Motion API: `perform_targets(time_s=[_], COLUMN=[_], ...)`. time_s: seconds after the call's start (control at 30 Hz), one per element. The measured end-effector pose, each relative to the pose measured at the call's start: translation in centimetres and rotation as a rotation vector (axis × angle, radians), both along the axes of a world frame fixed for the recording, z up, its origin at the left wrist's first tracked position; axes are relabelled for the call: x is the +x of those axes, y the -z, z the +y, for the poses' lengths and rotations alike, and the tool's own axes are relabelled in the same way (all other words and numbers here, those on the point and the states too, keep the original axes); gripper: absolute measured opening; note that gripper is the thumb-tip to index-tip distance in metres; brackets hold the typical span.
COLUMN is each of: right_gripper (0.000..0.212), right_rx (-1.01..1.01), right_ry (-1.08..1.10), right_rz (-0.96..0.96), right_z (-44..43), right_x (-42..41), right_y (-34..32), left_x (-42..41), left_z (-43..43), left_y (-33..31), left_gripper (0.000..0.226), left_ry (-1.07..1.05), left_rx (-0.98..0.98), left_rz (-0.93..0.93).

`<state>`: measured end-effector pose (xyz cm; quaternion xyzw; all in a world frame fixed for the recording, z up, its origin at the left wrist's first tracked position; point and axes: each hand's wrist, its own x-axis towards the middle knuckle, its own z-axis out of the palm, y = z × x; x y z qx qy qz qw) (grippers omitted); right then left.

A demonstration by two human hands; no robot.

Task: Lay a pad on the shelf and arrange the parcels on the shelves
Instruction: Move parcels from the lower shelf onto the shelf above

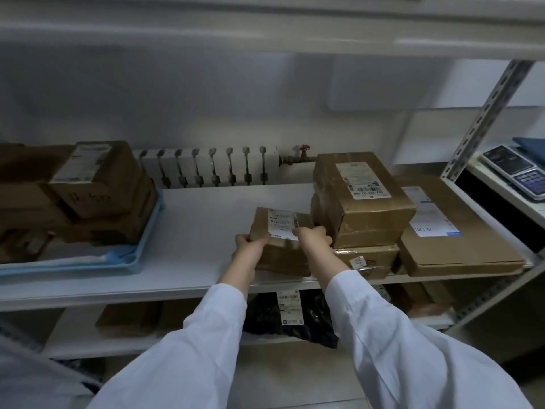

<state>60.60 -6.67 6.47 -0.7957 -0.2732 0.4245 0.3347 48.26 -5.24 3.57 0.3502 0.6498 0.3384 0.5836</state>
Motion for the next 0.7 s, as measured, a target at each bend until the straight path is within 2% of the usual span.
perform_targets(time_s=[0.1, 0.23, 0.47, 0.6, 0.7], right_gripper=[0.063, 0.058, 0.056, 0.053, 0.046], right_rx=[0.127, 0.27, 0.542, 0.728, 0.827], right_ry=[0.007, -0.003, -0.025, -0.008, -0.009], right_rz=[0.052, -0.038, -0.139, -0.138, -0.123], right_z=[-0.2, -1.0, -4.1, -6.3, -7.5], right_x=[-0.9, -2.5, -5.1, -6.9, -8.1], right_y=[-1.4, -4.3, -11.1, -14.6, -16.5], left_x=[-0.7, -2.2, -6.5, -9.6, -11.2], left_z=[0.1, -0.4, -2.6, -5.2, -7.0], left_y=[-1.3, -4.2, -11.1, -14.8, -17.2], left_gripper=[0.054, 0.066, 0.071, 0.113, 0.138], left_ry=[-0.024, -0.06, -0.011, 0.075, 0.194], left_rx=[0.072, 0.163, 0.462, 0.568, 0.582], left_rz=[-0.028, -0.024, 0.155, 0.256, 0.407])
